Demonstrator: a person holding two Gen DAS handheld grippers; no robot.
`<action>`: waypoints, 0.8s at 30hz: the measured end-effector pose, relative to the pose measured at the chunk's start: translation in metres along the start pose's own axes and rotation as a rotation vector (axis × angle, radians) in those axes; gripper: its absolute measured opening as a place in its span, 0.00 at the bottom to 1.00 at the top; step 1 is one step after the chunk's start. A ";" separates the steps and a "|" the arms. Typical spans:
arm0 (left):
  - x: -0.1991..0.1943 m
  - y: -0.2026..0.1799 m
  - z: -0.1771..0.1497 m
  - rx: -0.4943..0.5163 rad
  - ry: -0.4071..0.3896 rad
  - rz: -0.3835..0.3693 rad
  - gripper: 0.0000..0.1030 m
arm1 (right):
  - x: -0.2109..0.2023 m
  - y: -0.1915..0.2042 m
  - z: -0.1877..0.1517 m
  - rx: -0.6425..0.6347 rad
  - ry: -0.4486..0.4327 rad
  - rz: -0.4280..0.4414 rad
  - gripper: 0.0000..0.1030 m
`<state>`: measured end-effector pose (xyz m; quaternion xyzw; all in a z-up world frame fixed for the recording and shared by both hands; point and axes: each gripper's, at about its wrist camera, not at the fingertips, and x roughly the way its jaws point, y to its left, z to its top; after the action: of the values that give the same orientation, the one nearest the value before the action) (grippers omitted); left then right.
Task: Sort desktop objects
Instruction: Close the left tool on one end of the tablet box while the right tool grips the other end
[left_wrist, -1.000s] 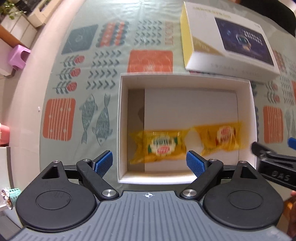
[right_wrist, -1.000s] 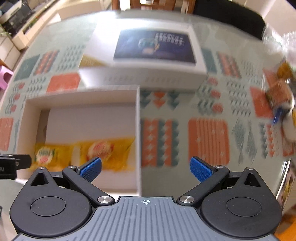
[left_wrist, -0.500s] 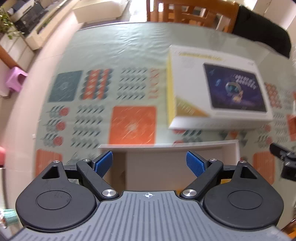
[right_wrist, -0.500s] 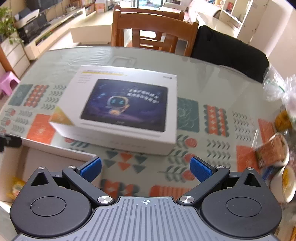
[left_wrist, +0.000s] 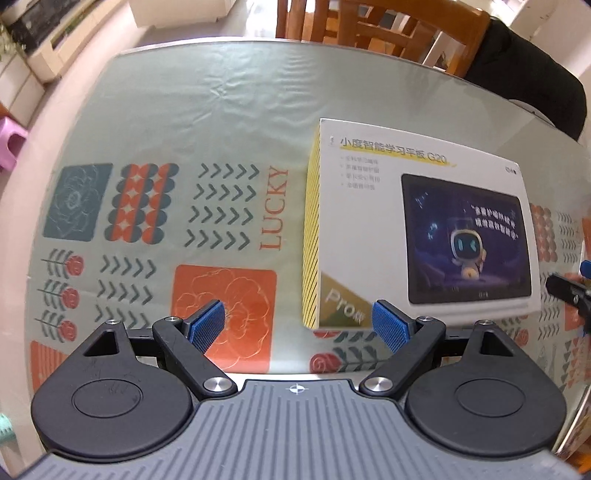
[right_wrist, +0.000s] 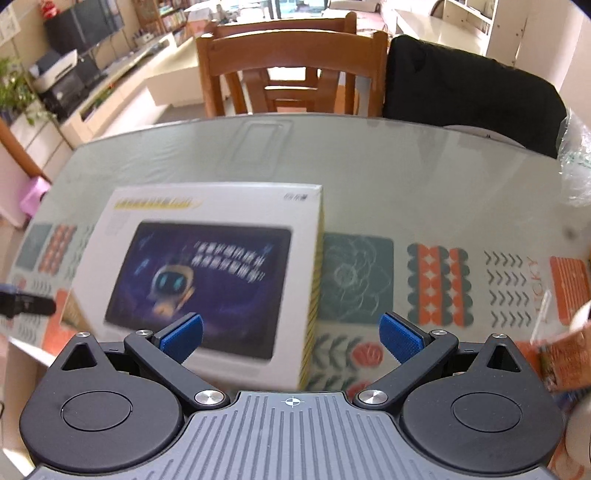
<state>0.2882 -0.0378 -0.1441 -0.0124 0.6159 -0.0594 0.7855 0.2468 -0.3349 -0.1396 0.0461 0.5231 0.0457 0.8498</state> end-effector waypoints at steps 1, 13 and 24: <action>0.003 0.000 0.003 0.000 0.002 0.000 1.00 | 0.006 -0.006 0.005 0.007 0.007 0.028 1.00; 0.033 -0.007 0.025 0.020 0.010 0.026 1.00 | 0.071 -0.044 0.049 0.074 0.061 0.306 1.00; 0.057 0.001 0.035 -0.036 0.137 -0.207 1.00 | 0.109 -0.065 0.063 0.160 0.180 0.461 1.00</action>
<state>0.3352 -0.0443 -0.1907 -0.0857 0.6647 -0.1297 0.7308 0.3539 -0.3871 -0.2156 0.2269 0.5742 0.2008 0.7606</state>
